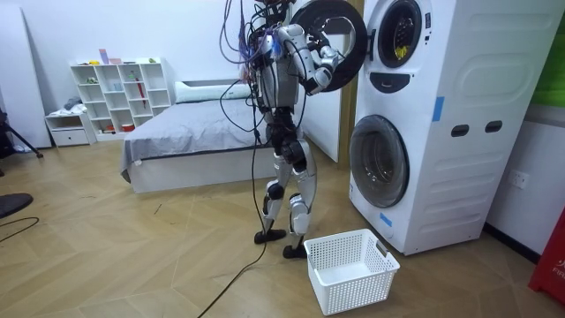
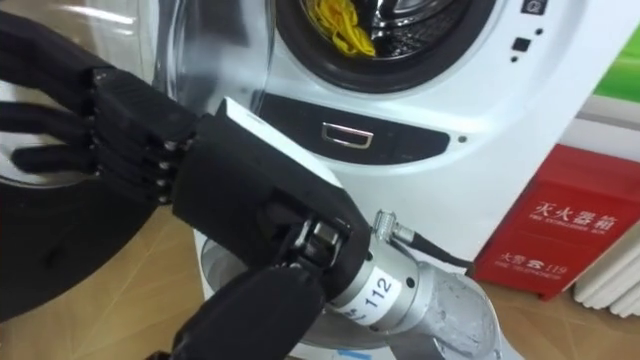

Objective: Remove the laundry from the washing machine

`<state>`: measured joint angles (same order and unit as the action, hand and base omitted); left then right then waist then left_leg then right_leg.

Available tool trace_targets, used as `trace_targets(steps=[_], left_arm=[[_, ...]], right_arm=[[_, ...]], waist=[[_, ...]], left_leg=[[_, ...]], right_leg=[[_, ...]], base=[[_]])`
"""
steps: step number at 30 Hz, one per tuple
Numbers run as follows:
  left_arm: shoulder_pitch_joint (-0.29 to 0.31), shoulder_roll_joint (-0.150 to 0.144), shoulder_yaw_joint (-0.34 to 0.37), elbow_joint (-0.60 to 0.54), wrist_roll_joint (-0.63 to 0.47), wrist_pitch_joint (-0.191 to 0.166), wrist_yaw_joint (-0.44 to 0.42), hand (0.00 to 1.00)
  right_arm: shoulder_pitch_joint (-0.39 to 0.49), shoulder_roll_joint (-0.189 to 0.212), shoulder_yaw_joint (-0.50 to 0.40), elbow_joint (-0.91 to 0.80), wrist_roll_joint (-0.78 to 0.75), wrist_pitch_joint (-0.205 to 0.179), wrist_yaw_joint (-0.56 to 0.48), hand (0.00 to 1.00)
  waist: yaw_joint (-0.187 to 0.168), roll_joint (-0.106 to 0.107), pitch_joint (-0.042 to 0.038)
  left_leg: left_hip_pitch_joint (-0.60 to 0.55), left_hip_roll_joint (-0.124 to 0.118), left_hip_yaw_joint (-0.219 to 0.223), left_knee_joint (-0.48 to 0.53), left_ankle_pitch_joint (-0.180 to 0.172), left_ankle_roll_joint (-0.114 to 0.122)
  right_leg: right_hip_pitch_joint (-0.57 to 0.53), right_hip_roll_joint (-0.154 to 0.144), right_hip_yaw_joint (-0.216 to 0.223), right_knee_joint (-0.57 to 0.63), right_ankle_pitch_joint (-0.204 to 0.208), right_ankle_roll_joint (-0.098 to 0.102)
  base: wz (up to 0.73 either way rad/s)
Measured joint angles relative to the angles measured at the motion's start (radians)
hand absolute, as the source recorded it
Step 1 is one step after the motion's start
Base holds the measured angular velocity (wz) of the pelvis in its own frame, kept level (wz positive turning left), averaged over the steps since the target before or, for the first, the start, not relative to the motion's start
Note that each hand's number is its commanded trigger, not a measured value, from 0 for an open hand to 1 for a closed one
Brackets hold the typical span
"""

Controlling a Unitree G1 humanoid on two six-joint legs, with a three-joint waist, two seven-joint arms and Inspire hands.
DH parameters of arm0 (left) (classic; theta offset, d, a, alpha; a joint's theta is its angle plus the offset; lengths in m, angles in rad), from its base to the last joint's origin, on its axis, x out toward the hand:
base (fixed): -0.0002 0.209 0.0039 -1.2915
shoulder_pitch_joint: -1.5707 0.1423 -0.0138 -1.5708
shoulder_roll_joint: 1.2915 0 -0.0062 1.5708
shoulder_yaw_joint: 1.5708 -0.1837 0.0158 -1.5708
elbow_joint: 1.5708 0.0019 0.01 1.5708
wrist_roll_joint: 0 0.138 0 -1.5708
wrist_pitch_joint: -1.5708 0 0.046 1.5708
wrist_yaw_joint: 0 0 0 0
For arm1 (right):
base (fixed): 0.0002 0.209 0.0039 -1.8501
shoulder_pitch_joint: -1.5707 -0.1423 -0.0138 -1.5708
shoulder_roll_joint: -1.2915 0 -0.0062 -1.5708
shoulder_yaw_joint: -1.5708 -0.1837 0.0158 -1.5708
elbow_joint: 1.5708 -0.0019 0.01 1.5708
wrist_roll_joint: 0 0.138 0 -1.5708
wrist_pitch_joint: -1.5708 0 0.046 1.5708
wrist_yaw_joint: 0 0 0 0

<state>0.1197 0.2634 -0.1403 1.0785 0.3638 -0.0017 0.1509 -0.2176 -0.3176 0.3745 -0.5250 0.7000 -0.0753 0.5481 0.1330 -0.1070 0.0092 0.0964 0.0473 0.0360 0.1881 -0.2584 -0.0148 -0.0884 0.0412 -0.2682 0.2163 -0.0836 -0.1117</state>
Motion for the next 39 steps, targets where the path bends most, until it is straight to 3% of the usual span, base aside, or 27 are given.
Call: trace_targets(steps=[5, 10, 14, 16, 18, 20, 23, 29, 39], left_arm=[[-0.004, 0.0, 0.0, 0.002, 0.0, 0.004, 0.001, 0.0], [-0.006, -0.006, 0.0, -0.003, 0.001, 0.024, 0.001, 0.0], [-0.014, -0.014, -0.009, -0.005, 0.024, 0.035, 0.002, 0.0], [-0.029, -0.013, -0.042, -0.005, 0.025, 0.047, 0.005, 0.0], [-0.053, -0.018, -0.073, -0.006, 0.025, 0.049, 0.017, 0.0], [-0.069, -0.024, -0.075, -0.005, 0.024, 0.049, 0.017, 0.0], [-0.078, -0.026, -0.081, -0.007, 0.024, 0.061, 0.018, 0.0], [-0.079, -0.03, -0.08, -0.026, 0.036, 0.065, 0.018, 0.0], [-0.078, -0.038, -0.08, -0.027, 0.043, 0.089, 0.037, 0.0]], right_arm=[[0.0, 0.0, 0.0, 0.0, -0.008, 0.001, 0.001, 0.0], [0.0, 0.003, 0.0, 0.001, -0.064, 0.004, 0.0, 0.0], [0.002, 0.042, 0.059, 0.06, -0.152, -0.019, -0.016, 0.0], [0.0, 0.056, 0.107, 0.111, -0.205, -0.016, -0.04, 0.0], [-0.001, 0.08, 0.15, 0.203, -0.269, 0.016, -0.067, 0.0], [-0.003, 0.107, 0.159, 0.263, -0.291, 0.047, -0.091, 0.0], [-0.057, 0.143, 0.17, 0.357, -0.322, 0.053, -0.14, 0.0], [-0.132, 0.155, 0.199, 0.403, -0.359, 0.074, -0.224, 0.0], [-0.146, 0.156, 0.204, 0.424, -0.352, 0.081, -0.269, 0.0]], waist=[[-0.004, 0.003, 0.0013], [-0.001, 0.023, 0.0038], [0.012, 0.038, 0.0041], [0.018, 0.037, 0.003], [0.038, 0.032, 0.0011], [0.058, 0.028, 0.0006], [0.072, 0.025, 0.0019], [0.098, 0.024, 0.0016], [0.097, 0.027, 0.0044]], left_leg=[[0.003, 0.0, -0.001, 0.0, 0.0, 0.001], [0.003, -0.002, 0.0, -0.002, 0.001, 0.003], [0.003, -0.002, 0.0, -0.003, 0.004, 0.004], [0.003, -0.002, 0.0, -0.003, 0.005, 0.003], [0.003, -0.002, 0.0, -0.003, 0.006, 0.003], [0.003, -0.002, 0.0, -0.003, 0.006, 0.003], [0.001, -0.002, 0.001, -0.002, 0.006, 0.003], [-0.001, -0.003, 0.001, -0.004, 0.007, 0.005], [0.002, -0.006, 0.001, -0.01, 0.01, 0.01]], right_leg=[[0.009, -0.002, -0.006, -0.007, 0.003, 0.0], [0.013, -0.003, -0.006, -0.012, 0.006, 0.004], [0.013, -0.003, -0.007, -0.011, 0.007, 0.003], [0.012, -0.003, -0.007, -0.01, 0.007, 0.001], [0.012, -0.002, -0.006, -0.011, 0.009, 0.0], [0.012, -0.003, -0.007, -0.011, 0.01, -0.002], [0.011, -0.004, -0.01, -0.011, 0.01, -0.001], [0.009, -0.006, -0.012, -0.013, 0.011, 0.0], [0.017, -0.007, -0.009, -0.023, 0.012, 0.008]], base=[[0.01], [0.01], [0.0], [0.0], [0.0], [0.0], [0.0], [0.01], [0.02]])
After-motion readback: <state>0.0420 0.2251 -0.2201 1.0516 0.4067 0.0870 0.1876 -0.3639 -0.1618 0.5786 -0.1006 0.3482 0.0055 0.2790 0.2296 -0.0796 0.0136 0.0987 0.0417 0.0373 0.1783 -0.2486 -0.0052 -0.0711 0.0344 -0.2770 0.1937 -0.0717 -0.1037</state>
